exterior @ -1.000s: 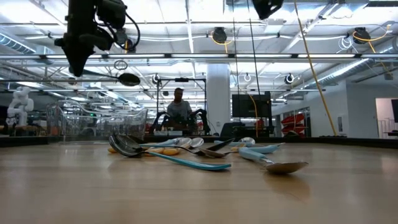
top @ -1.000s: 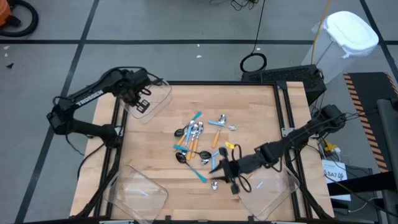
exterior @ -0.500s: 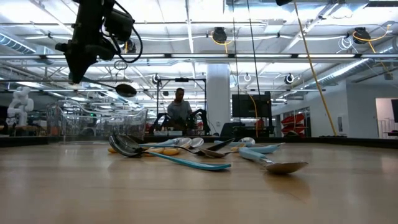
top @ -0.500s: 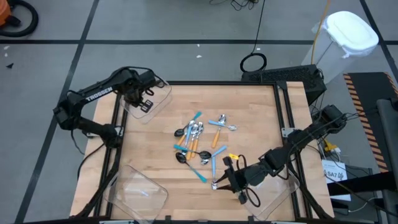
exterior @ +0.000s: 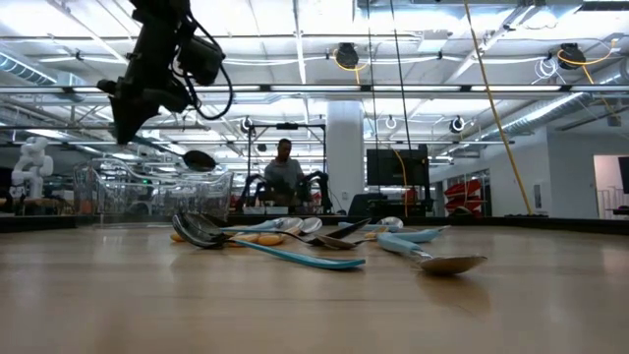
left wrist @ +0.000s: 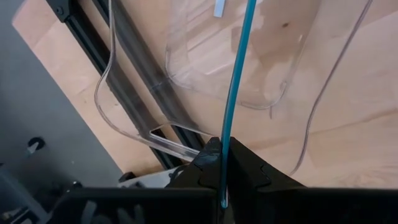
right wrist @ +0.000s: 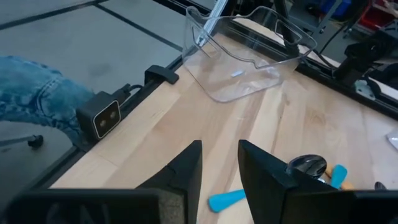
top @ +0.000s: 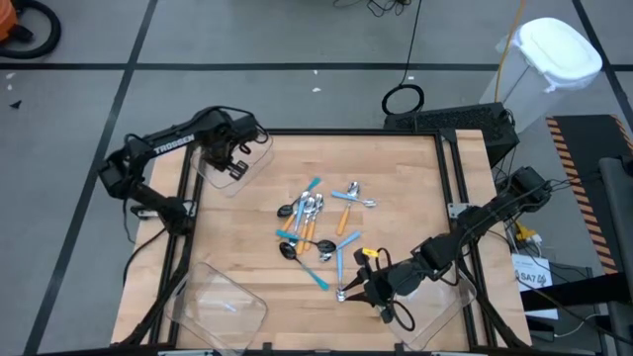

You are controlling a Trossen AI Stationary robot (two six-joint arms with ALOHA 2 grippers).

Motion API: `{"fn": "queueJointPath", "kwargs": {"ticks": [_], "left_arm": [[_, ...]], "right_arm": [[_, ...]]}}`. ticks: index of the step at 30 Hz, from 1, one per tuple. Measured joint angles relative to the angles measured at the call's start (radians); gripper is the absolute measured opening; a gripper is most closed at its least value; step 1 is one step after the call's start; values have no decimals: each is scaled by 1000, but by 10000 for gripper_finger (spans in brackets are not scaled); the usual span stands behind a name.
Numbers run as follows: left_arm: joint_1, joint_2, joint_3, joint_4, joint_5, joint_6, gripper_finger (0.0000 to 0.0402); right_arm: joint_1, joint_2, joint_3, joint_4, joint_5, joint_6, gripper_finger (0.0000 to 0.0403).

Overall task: Sort silverware by color (type)
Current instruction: Put the blue spoon into the top left transparent bin

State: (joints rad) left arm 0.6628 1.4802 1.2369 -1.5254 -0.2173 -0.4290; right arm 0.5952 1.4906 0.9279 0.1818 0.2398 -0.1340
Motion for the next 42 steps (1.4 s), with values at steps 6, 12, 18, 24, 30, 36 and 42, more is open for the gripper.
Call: {"fn": "queueJointPath", "kwargs": {"ticks": [6, 12, 18, 24, 30, 36, 42], "left_arm": [[0, 54, 0, 7, -17, 12, 14], [0, 106, 0, 9, -20, 30, 14], [0, 130, 0, 12, -30, 35, 14], [0, 131, 0, 28, -51, 34, 15], [0, 131, 0, 70, -51, 33, 15], [-3, 131, 0, 80, -48, 27, 15], [-3, 131, 0, 80, -45, 8, 15]], "right_arm": [[-4, 0, 0, 0, -1, -34, 100], [-23, 0, 0, 0, -1, -36, 100], [-33, 0, 0, -4, -1, -27, 100], [-33, 0, 0, -34, -1, -17, 100], [-33, 0, 0, -37, -1, -9, 100], [-33, 0, 0, -37, -2, -9, 100], [-33, 0, 0, -37, -1, -4, 100]]}}
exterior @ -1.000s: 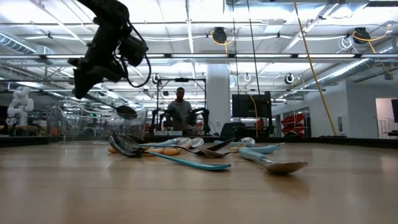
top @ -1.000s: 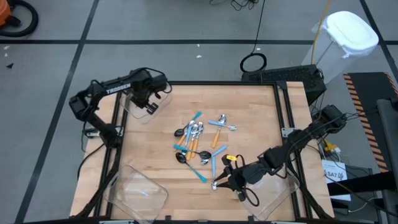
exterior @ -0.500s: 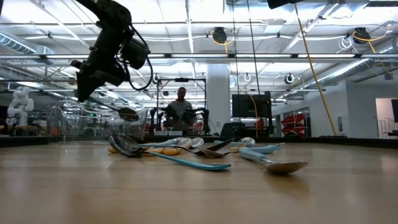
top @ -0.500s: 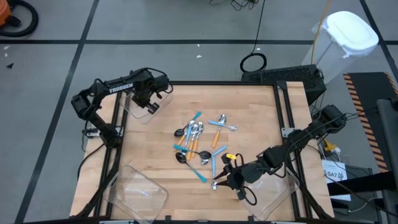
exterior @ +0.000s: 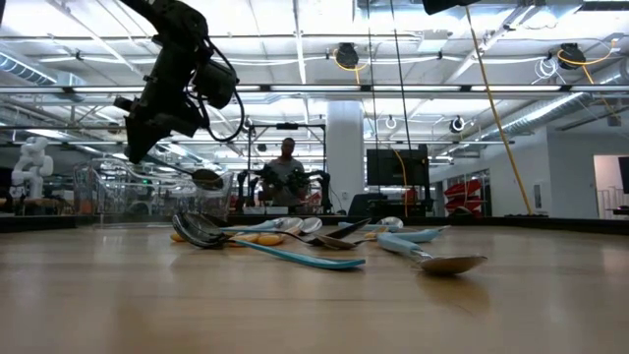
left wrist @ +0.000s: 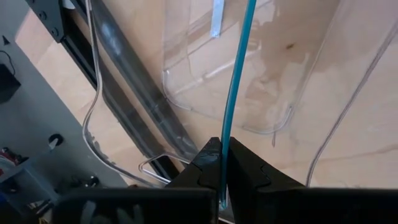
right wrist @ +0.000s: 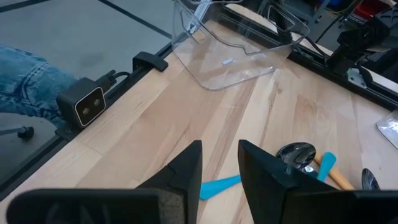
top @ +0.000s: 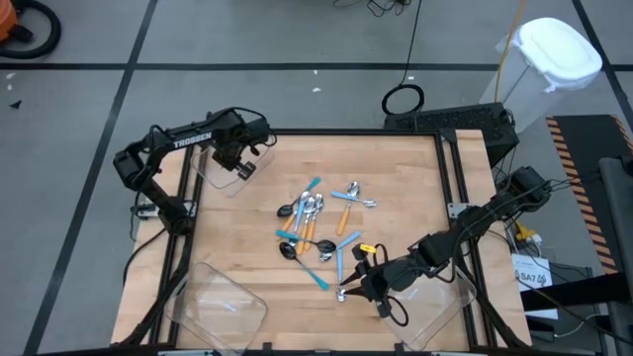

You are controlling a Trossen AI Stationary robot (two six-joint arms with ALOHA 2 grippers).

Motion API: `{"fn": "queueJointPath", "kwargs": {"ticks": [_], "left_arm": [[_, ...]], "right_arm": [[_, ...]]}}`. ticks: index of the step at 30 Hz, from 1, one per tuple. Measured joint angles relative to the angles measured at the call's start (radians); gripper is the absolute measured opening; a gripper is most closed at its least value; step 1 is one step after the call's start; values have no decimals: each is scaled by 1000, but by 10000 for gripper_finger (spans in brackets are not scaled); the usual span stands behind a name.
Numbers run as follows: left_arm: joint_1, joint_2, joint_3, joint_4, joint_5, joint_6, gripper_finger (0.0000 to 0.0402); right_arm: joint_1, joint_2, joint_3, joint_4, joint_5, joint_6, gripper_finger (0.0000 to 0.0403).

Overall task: Sort silverware by color (type)
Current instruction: Put the blue spoon into the top left transparent bin

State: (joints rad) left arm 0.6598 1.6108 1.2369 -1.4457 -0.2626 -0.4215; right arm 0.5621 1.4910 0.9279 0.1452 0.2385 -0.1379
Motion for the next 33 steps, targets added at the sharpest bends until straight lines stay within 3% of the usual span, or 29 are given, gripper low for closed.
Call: {"fn": "queueJointPath", "kwargs": {"ticks": [23, 33], "left_arm": [[-14, 0, 0, 10, 0, -25, 16], [-14, 0, 0, 11, 0, -27, 80]], "right_arm": [[0, 0, 0, 1, 0, 18, 100], [0, 0, 0, 2, 0, 18, 100]]}}
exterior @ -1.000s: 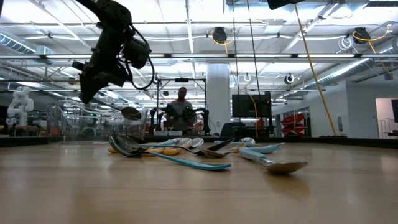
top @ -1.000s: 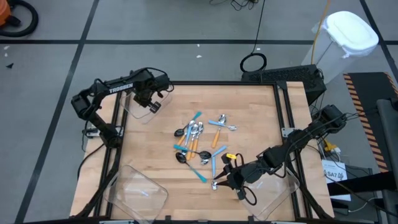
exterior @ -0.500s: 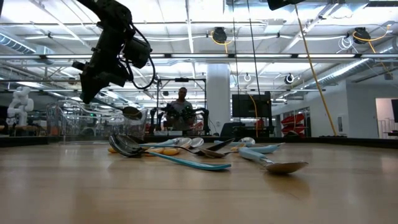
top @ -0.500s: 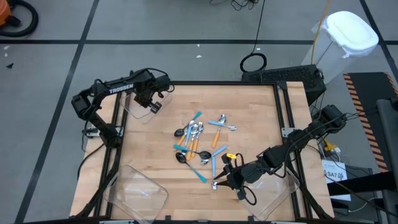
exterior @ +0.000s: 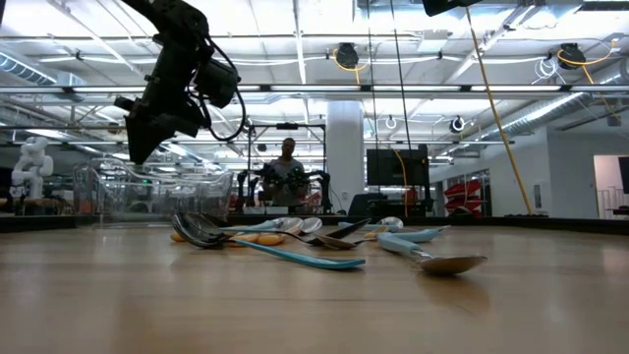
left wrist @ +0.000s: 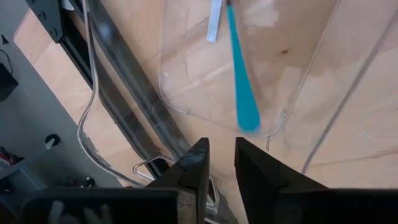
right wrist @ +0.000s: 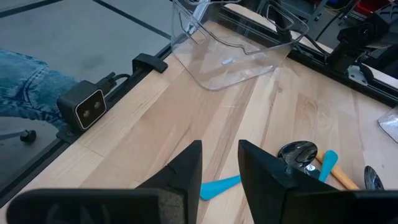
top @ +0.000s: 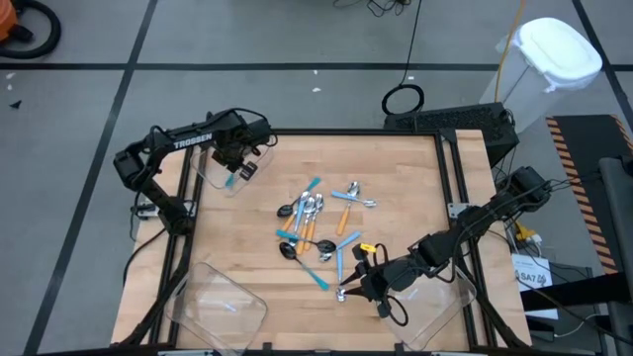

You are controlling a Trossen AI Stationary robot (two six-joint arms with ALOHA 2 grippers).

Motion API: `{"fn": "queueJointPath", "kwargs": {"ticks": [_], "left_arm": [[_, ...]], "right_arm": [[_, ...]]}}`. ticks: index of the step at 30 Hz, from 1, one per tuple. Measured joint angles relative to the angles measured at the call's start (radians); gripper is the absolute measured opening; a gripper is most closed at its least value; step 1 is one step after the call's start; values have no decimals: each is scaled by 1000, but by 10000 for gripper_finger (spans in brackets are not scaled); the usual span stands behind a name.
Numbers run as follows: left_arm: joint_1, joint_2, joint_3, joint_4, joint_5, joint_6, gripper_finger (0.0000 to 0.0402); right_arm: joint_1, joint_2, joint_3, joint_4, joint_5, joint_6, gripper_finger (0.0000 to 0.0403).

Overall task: Sort silverware by color (type)
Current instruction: Put the blue spoon into the top left transparent bin

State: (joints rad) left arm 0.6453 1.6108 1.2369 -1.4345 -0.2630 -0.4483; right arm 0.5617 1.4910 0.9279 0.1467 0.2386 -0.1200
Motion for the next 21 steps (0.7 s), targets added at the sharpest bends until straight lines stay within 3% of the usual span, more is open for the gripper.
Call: {"fn": "queueJointPath", "kwargs": {"ticks": [11, 13, 17, 21], "left_arm": [[-19, -8, 0, 39, -12, 44, 83], [-46, -36, 0, 41, -52, 43, 83], [-152, -142, 0, 49, -170, -26, 81], [-325, -245, 0, 92, -228, -144, 81]], "right_arm": [[0, 0, 0, -2, 0, 0, 100], [0, 0, 0, -4, 0, 3, 100], [0, 0, 0, -10, 0, 3, 100], [0, 0, 0, -6, 4, 3, 100]]}}
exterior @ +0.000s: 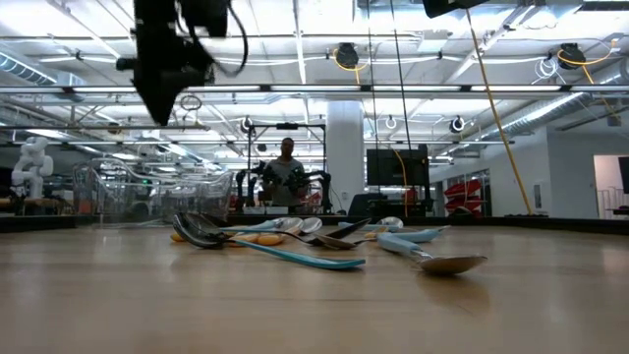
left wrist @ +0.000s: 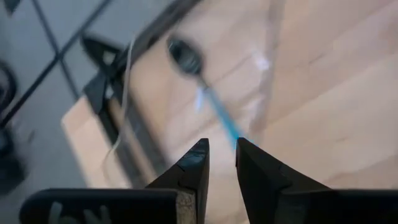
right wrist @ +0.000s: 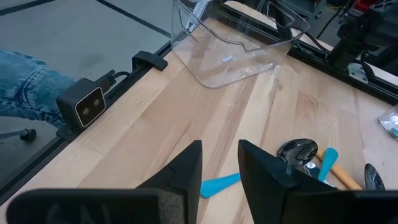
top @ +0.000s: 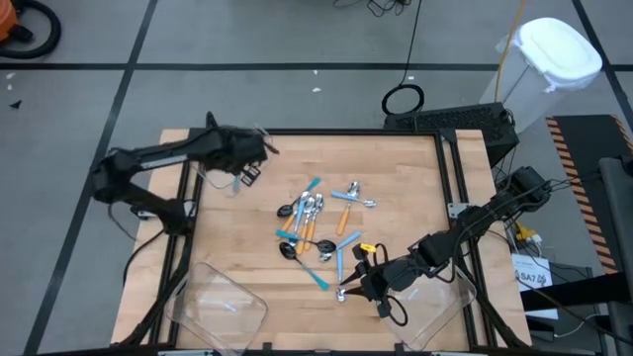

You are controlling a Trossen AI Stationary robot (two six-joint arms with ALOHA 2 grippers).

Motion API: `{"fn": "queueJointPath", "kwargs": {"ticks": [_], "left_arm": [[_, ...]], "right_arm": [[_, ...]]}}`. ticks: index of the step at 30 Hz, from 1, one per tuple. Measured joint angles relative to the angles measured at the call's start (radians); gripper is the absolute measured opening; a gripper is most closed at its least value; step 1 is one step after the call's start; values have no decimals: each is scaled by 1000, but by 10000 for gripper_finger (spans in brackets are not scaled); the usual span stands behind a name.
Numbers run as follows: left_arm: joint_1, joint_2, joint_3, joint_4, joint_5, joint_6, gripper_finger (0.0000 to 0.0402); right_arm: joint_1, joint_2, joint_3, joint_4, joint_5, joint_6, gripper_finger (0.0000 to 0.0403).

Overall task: Sort silverware by color (type)
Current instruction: Put the blue spoon into the top left transparent bin

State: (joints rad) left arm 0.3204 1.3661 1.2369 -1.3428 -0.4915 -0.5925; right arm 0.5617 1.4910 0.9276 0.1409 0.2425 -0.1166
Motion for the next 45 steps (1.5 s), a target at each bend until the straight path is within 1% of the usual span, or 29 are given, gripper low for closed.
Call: {"fn": "queueJointPath", "kwargs": {"ticks": [4, 8, 11, 13, 15, 17, 19, 24, 27, 35, 40, 45], "left_arm": [[-215, -26, 0, 85, -79, -122, 81], [-435, 11, 1, 212, -176, -187, 81], [-575, 55, 0, 313, -257, -185, 81], [-645, 80, 1, 392, -302, -161, 81], [-699, 111, 1, 438, -320, -143, 81], [-728, 140, 1, 511, -321, -107, 81], [-752, 164, 1, 540, -321, -87, 81], [-782, 226, 1, 651, -322, -84, 81], [-793, 272, 1, 700, -323, -51, 81], [-815, 404, 0, 797, -319, 104, 81], [-809, 413, 0, 860, -243, 183, 81], [-814, 414, 0, 865, -233, 226, 81]], "right_arm": [[0, 0, 0, 5, 80, 37, 100], [0, 0, 0, 5, 205, 144, 100], [0, 0, 0, 0, 229, 200, 101], [0, 0, 0, -19, 229, 231, 103], [0, 9, 0, -26, 229, 248, 107], [0, 17, 0, -39, 230, 254, 111], [-3, 35, 0, -31, 236, 264, 116], [-13, 79, 0, -37, 255, 294, 127], [-22, 95, 0, -35, 255, 321, 136], [-76, 97, 0, -49, 255, 342, 176], [-105, 149, 0, -36, 255, 296, 201], [-152, 241, 0, 25, 235, 268, 212]]}}
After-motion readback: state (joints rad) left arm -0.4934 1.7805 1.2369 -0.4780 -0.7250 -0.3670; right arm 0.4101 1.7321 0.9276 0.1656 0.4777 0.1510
